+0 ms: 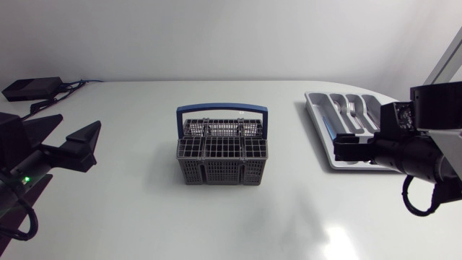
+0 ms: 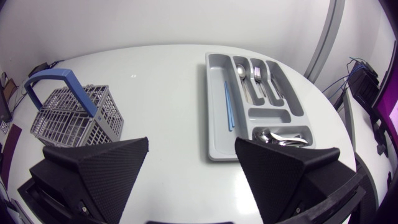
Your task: Unload the cutlery basket into the drawer organizer.
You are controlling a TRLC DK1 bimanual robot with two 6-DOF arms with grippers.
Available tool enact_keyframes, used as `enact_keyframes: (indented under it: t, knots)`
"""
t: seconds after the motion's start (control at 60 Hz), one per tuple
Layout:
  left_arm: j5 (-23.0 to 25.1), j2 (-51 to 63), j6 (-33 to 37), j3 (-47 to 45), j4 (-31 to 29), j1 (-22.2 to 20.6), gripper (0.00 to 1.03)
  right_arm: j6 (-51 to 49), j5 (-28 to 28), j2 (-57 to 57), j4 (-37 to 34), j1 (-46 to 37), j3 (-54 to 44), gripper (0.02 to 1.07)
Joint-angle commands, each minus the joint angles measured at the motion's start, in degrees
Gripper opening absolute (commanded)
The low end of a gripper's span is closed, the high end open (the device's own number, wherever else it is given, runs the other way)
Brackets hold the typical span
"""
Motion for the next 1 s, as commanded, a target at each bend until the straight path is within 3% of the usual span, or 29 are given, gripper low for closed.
enact_keyframes:
  t: [0.0, 0.7, 0.983]
  knots:
    - [-0.6, -2.6, -1.4, -2.9, 0.9, 0.5, 0.99, -1.7, 0.9, -2.3, 0.8, -0.6, -2.8, 1.02]
    - [-3.3, -24.8, -6.0, -17.2, -3.3, 1.4, 0.96, -6.8, 5.1, -24.3, 2.5, -2.6, -17.2, 1.02]
    - [-4.0, -30.0, -7.0, -20.6, -4.2, 1.6, 0.96, -6.8, 0.9, -33.6, 6.8, -5.0, -22.8, 1.02]
